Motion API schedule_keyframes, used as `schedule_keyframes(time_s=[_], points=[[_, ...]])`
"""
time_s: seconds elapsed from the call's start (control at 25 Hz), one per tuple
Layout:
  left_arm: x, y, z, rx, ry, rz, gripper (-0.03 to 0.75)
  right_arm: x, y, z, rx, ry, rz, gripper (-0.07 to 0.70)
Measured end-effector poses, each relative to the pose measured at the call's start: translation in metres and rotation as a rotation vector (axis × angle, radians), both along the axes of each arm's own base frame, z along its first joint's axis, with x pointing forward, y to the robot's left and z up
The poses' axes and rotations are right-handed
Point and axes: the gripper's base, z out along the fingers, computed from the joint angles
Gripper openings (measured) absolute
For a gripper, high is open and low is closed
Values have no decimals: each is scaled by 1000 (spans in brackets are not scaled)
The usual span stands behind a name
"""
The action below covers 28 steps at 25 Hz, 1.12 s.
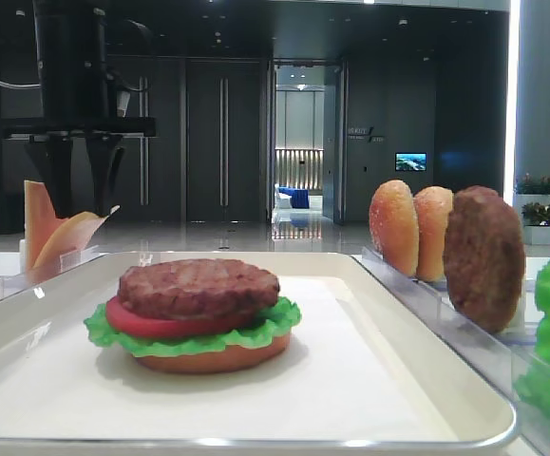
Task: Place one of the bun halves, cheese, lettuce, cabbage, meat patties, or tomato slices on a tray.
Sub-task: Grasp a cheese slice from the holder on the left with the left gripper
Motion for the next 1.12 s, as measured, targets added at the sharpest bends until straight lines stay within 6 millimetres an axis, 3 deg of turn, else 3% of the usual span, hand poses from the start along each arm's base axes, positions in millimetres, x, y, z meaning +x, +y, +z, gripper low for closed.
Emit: schedule_keyframes(time_s=[0.36,0.64,1.12], points=[[0,0,0,1,0,-6,314,0,0,0,0,0,0,539],[0,1,0,7,-3,-8,419,0,0,0,0,0,0,539],[2,0,0,1,-24,-11,429,0,0,0,0,0,0,539]])
